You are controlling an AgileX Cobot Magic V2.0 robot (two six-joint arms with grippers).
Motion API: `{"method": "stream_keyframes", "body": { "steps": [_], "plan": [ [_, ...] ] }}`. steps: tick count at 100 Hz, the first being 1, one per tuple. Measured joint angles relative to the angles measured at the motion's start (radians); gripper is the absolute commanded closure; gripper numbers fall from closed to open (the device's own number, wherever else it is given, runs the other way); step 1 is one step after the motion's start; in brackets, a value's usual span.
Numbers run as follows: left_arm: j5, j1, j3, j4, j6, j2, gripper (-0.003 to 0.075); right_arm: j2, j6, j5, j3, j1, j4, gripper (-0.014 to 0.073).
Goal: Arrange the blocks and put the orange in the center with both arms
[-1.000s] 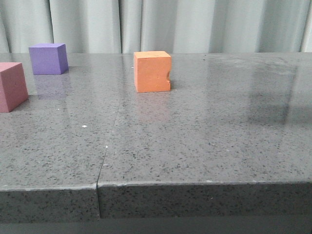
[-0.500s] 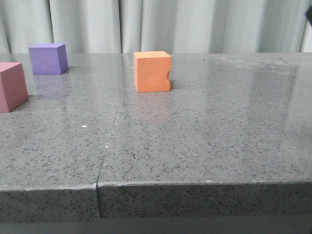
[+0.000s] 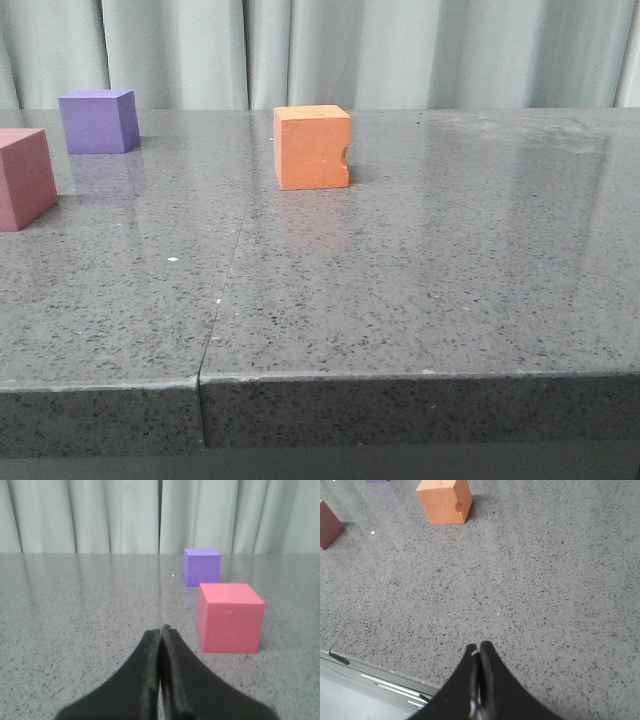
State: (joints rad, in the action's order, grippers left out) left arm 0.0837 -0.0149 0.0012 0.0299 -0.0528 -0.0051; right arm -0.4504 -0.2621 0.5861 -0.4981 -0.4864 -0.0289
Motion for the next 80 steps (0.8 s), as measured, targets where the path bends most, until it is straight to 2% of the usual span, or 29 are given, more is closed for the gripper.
{"method": "stream_keyframes", "body": {
  "steps": [11, 38, 57, 80],
  "plan": [
    [-0.035, 0.000, 0.000, -0.045, 0.000, 0.000, 0.0741, 0.077, 0.000, 0.007, 0.024, 0.000, 0.002, 0.0663],
    [-0.014, 0.000, -0.049, -0.076, 0.000, 0.000, 0.0741, 0.160, 0.000, 0.049, 0.026, 0.000, 0.020, 0.0663],
    [0.079, 0.000, -0.181, -0.076, 0.000, 0.015, 0.0741, 0.159, 0.000, 0.062, 0.026, 0.000, 0.020, 0.0663],
    [0.209, 0.000, -0.344, -0.071, 0.000, 0.156, 0.0741, 0.159, 0.000, 0.063, 0.026, 0.000, 0.020, 0.0663]
  ]
}}
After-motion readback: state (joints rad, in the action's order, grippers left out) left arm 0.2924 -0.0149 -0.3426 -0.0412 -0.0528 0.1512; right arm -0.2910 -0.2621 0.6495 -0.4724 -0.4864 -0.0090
